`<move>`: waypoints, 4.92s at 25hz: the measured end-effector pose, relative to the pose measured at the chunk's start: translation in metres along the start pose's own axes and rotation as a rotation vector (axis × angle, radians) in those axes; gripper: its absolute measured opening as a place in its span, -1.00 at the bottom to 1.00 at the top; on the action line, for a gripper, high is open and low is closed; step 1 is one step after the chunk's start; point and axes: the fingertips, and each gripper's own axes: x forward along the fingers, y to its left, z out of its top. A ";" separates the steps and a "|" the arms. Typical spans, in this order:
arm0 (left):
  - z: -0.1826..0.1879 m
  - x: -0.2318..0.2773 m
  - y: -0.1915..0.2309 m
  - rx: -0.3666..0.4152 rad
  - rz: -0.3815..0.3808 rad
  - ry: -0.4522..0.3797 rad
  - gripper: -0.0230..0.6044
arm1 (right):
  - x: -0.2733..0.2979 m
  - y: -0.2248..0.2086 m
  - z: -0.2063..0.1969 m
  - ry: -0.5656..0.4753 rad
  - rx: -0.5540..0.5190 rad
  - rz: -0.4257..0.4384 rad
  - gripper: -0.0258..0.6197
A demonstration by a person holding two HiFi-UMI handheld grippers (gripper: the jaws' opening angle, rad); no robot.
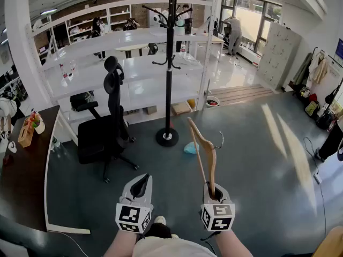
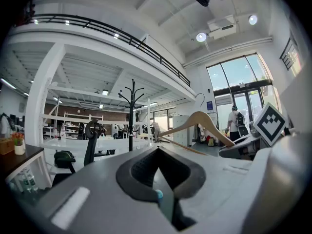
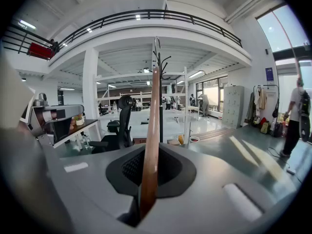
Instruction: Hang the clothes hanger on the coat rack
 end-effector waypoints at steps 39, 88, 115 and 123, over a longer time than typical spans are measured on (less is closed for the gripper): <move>-0.002 0.125 0.166 -0.019 -0.043 0.007 -0.93 | 0.173 0.022 0.063 0.031 0.099 -0.096 -0.82; 0.015 0.550 0.314 0.041 0.032 -0.034 -0.93 | 0.604 -0.168 0.269 -0.029 0.040 -0.049 -0.82; 0.006 0.641 0.385 0.044 -0.057 -0.004 -0.93 | 0.764 -0.164 0.443 -0.032 -0.048 0.004 -0.81; -0.008 0.636 0.396 0.021 -0.035 0.025 -0.93 | 0.789 -0.151 0.430 0.030 -0.051 0.025 -0.81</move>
